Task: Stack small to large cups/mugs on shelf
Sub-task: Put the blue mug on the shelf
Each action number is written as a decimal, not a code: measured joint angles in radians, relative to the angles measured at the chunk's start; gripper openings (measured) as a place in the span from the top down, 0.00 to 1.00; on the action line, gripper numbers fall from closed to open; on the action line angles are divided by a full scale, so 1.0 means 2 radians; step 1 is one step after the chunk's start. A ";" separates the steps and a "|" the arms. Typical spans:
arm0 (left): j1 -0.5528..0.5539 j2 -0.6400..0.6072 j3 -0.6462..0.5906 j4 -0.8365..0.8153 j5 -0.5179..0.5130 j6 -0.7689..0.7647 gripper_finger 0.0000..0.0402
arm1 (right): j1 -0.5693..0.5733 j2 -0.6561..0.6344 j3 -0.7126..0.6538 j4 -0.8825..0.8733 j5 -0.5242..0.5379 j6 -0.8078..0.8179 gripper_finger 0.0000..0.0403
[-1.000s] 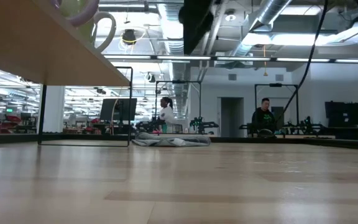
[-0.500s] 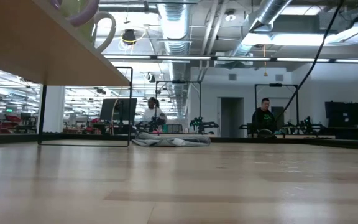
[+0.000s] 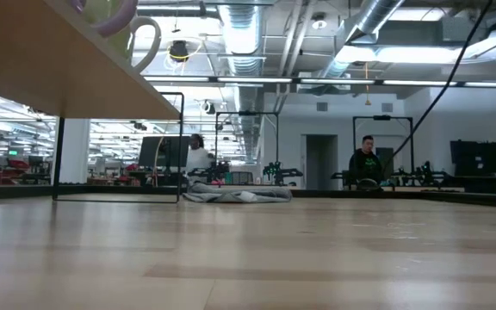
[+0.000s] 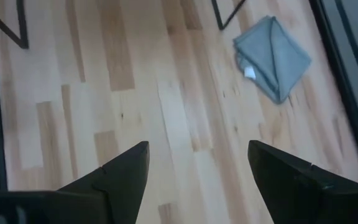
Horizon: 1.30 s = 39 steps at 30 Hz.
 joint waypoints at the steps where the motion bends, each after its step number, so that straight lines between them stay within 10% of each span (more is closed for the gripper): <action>1: 0.000 0.000 0.000 0.000 0.000 0.000 0.50 | 0.005 -0.009 -0.014 0.001 0.000 0.016 0.26; 16: 0.000 0.000 0.000 0.000 0.000 0.000 0.50 | 0.102 -0.105 -0.216 0.002 0.000 0.304 0.26; 39: 0.000 0.000 0.000 0.015 0.000 0.000 0.50 | 0.259 -0.105 -0.247 0.000 -0.003 0.622 0.26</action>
